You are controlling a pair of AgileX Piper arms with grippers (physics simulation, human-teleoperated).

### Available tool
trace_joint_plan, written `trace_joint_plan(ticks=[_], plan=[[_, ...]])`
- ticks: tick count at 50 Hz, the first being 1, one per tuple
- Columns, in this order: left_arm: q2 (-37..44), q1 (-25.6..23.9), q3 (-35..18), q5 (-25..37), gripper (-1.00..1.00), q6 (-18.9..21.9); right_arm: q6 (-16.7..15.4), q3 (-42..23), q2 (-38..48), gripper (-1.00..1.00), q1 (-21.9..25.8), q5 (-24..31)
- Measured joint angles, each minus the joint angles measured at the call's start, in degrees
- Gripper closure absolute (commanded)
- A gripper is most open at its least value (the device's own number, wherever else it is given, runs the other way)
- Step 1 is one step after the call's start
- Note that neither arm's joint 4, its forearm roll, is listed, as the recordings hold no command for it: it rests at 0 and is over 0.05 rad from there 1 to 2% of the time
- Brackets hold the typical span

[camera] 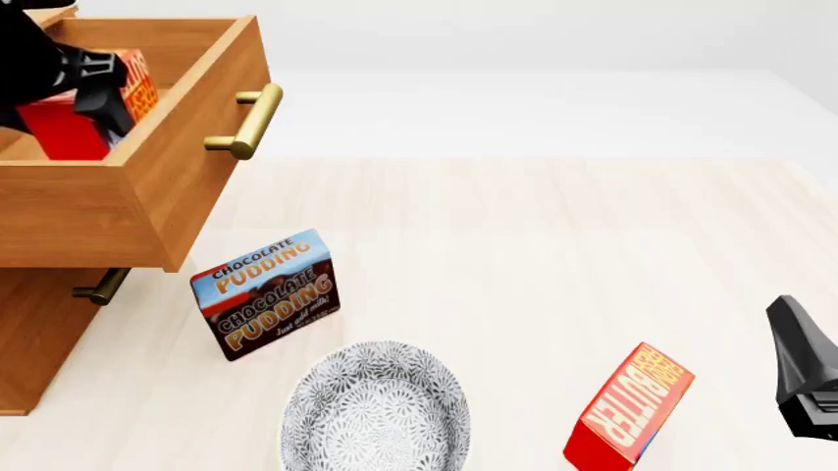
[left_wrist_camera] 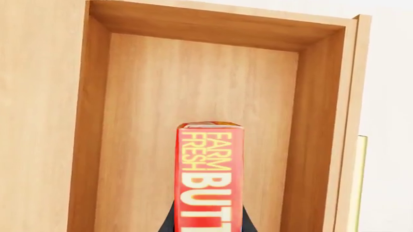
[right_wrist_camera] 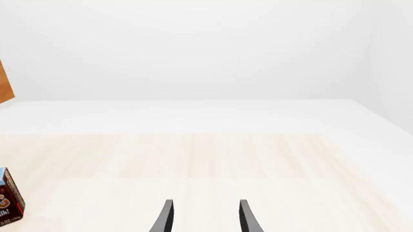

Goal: Put the butter at the front in the top drawer of the cabinet and close it.

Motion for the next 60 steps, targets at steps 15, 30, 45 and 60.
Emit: trace_joint_plan(ticks=[15, 30, 45, 60], plan=[[0.6, -0.2, 0.3, 0.0, 1.00, -0.4, 0.0, 0.0, 0.0, -1.00, 0.0, 0.0], [0.7, -0.3, 0.2, 0.0, 1.00, -0.5, 0.0, 0.0, 0.0, -1.00, 0.0, 0.0], [0.8, -0.2, 0.2, 0.0, -1.00, 0.5, 0.0, 0.0, 0.0, -1.00, 0.0, 0.0], [0.6, 0.0, -0.3, 0.0, -1.00, 1.5, 0.0, 0.0, 0.0, -1.00, 0.0, 0.0]])
